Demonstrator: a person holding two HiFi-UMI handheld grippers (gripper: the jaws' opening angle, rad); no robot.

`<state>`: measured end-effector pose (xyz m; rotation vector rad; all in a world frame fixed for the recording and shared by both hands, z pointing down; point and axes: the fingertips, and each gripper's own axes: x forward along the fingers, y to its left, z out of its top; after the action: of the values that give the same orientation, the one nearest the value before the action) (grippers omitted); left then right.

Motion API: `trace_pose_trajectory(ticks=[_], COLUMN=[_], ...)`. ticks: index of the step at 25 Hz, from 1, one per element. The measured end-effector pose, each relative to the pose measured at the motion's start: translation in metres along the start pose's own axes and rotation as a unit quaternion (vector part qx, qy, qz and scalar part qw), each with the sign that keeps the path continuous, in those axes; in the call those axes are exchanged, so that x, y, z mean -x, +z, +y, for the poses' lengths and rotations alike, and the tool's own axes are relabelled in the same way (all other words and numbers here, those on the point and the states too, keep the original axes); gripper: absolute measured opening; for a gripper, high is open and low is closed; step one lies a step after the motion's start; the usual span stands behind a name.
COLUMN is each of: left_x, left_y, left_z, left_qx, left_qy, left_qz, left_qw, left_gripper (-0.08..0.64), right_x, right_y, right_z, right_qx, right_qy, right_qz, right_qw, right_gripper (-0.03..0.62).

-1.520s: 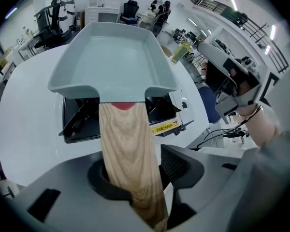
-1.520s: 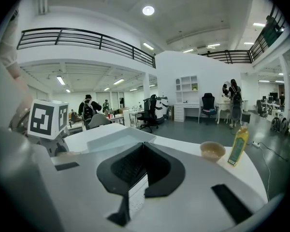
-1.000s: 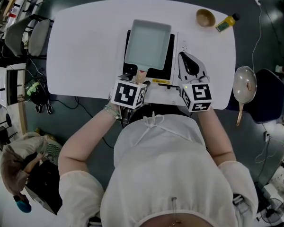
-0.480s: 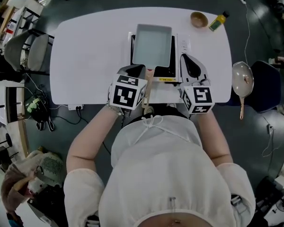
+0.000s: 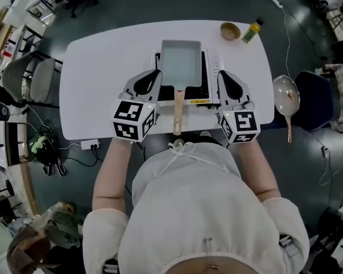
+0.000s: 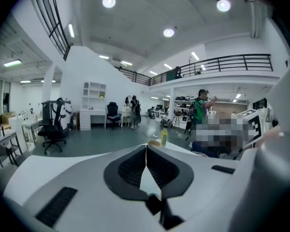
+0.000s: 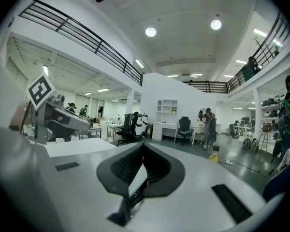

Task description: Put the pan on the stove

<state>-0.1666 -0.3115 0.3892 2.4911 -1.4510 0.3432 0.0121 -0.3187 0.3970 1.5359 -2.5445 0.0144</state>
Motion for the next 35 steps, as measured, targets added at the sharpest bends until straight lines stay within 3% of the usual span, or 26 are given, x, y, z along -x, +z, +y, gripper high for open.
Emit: trace_pose_trajectory(ticks=[4,9,35], left_x=[0.02,0.035,0.05], left_y=[0.027,0.035,0.034], left_z=[0.005,0.014,0.005], left_qx=[-0.067,-0.061,-0.049], left_qy=[-0.006,-0.013,-0.035], left_qz=[-0.076,-0.114,-0.111], left_qw=[0.9948,0.9915,0.992], left_gripper=[0.023,0.023,0.023], right_x=[0.004,0.005,0.008], right_y=[0.013,0.024,0.022], right_z=[-0.003,-0.008,0.025], right_qx=[-0.005,-0.008,0.029], right_qy=[-0.001,-0.008,0.025], right_qz=[-0.009,-0.017,-0.026], right_qw=[1.0,1.0,0.999], right_gripper=[0.006,0.006,0.002])
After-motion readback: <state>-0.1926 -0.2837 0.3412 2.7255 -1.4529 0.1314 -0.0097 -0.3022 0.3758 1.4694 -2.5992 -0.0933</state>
